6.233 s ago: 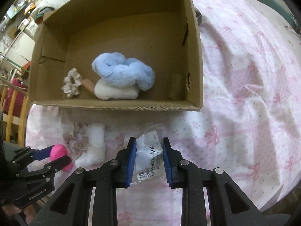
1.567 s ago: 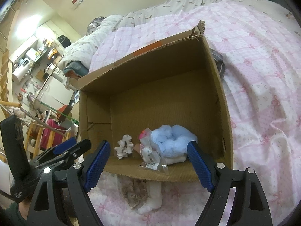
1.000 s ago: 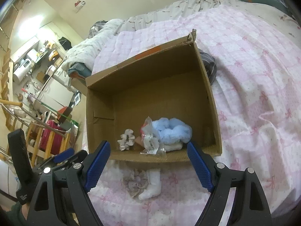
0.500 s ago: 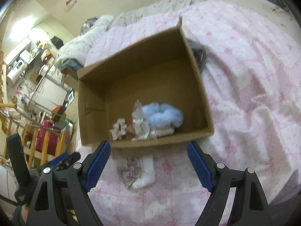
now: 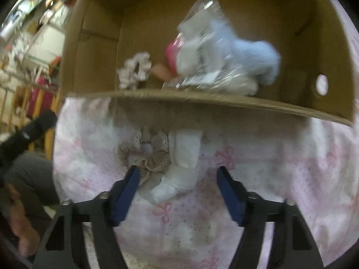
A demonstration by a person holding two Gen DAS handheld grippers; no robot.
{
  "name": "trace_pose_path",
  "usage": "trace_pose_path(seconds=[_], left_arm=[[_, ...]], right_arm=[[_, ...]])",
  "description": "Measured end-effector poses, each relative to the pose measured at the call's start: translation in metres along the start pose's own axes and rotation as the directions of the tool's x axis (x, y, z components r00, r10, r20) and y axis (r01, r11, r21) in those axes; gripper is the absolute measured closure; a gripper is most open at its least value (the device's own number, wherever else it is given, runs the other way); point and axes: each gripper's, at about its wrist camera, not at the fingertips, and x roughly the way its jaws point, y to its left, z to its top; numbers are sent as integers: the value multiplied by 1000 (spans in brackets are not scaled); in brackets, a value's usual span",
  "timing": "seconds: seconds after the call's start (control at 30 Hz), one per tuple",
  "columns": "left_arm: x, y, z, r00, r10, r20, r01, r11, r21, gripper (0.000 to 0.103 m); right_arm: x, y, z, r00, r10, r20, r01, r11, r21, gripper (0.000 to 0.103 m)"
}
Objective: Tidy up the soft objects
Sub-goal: 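Grasp the lace-trimmed scrunchie with the left gripper while the right gripper grasps the white sock, then lift the scrunchie and sock and lower both into the box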
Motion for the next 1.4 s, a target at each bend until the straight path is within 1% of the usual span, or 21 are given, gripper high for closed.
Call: trace_pose_path(seconds=[0.03,0.07,0.1,0.17,0.23,0.27,0.43,0.53,0.63,0.77,0.83,0.9,0.93,1.03,1.1,1.17,1.2,1.23,1.27,1.4], left_arm=[[1,0,0,1000,1,-2,-1,1000,-1,37],[2,0,0,1000,0,-7,0,1000,-3,37],[4,0,0,1000,-2,-16,2,1000,-3,37],[9,-1,0,999,-5,-32,5,1000,1,37],[13,-5,-2,999,-5,-45,6,1000,15,37],[16,-9,-4,998,-8,-55,10,999,32,37],[39,-34,-15,991,-34,-131,52,989,137,37],[50,-53,-21,987,-21,-160,56,974,221,37],[59,-65,-27,982,-28,-186,79,958,275,37],[79,-79,-36,964,-30,-264,122,933,339,37],[89,-82,-38,959,-4,-284,110,927,358,37],[96,-82,-37,964,32,-263,72,924,377,37],[99,-81,-35,965,37,-260,66,924,376,37],[109,-77,-31,960,24,-279,80,931,355,37],[109,-76,-30,961,23,-275,81,929,360,37],[108,-75,-31,962,10,-274,95,925,367,52],[107,-75,-31,960,3,-278,103,924,368,69],[106,-73,-35,959,-2,-282,110,924,367,83],[106,-71,-35,957,-11,-291,120,926,358,88],[104,-62,-33,953,-40,-301,134,945,298,91]], right_arm=[[4,1,0,1000,-3,-13,3,1000,-7,61],[6,2,0,1000,-18,-20,17,1000,-18,67],[7,3,-1,999,-35,-18,34,999,-31,70],[4,6,-3,999,-47,-6,47,998,-49,73],[-3,9,-4,998,-63,14,64,996,-68,74],[-8,8,-5,998,-58,25,60,996,-61,74],[-32,-8,-13,997,-29,74,27,999,24,74],[-47,-22,-22,994,-21,106,14,998,67,74],[-57,-35,-28,992,-20,123,8,995,101,74],[-65,-50,-36,990,-25,140,6,991,137,74],[-61,-48,-39,989,-22,146,0,989,150,74],[-65,-50,-41,989,-14,149,-10,988,155,74],[-65,-49,-41,988,-11,151,-12,988,152,74],[-64,-47,-40,988,-12,152,-9,991,134,74],[-63,-45,-38,989,-13,149,-6,991,131,74],[-62,-46,-36,989,-10,146,-9,991,134,74],[-63,-47,-36,989,-10,147,-10,991,135,74],[-62,-47,-36,989,-9,147,-11,991,136,74],[-60,-46,-35,989,-9,147,-12,991,136,74],[-59,-43,-33,989,-9,145,-10,992,127,74]])
